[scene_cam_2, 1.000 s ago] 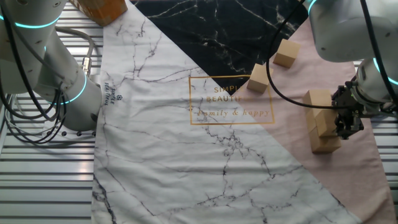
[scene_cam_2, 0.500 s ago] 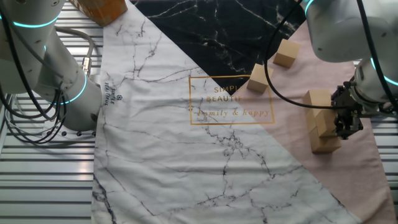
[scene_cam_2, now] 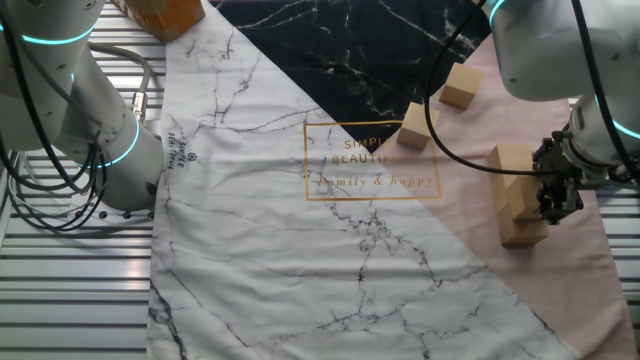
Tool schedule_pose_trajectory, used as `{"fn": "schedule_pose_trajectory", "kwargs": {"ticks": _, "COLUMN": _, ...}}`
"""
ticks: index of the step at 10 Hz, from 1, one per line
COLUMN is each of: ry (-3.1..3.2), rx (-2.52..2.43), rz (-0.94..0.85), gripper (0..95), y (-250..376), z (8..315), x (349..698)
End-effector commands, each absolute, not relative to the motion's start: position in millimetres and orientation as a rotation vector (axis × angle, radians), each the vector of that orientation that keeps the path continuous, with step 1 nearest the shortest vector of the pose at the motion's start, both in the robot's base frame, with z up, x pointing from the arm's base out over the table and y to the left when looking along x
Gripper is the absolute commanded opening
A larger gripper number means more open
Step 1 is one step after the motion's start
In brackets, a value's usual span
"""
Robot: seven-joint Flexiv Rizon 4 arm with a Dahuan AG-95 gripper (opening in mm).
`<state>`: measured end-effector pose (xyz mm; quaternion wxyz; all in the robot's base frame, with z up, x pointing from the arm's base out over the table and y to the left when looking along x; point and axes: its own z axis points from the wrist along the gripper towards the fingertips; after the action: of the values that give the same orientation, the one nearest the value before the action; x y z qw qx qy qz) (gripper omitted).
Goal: Stack the blocks into a pyramid shape
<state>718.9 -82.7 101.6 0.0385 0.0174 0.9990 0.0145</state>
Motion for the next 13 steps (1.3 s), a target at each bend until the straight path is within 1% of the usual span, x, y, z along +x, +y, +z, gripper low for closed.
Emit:
{"fn": "schedule_pose_trajectory", "kwargs": {"ticks": 1, "ry": 3.066, "rx": 0.061, "rz": 0.045, "gripper": 38.0, "y": -82.8, "z": 101.2, "x": 719.4}}
{"fn": "schedule_pose_trajectory", "kwargs": {"ticks": 10, "ry": 3.069, "rx": 0.065, "rz": 0.049, "gripper": 38.0, "y": -83.1, "z": 100.7, "x": 719.7}}
{"fn": "schedule_pose_trajectory", "kwargs": {"ticks": 11, "ry": 3.07, "rx": 0.063, "rz": 0.049, "gripper": 57.0, "y": -83.1, "z": 100.7, "x": 719.7}}
{"fn": "schedule_pose_trajectory", "kwargs": {"ticks": 13, "ry": 3.068, "rx": 0.057, "rz": 0.049, "gripper": 57.0, "y": -83.1, "z": 100.6, "x": 719.6}}
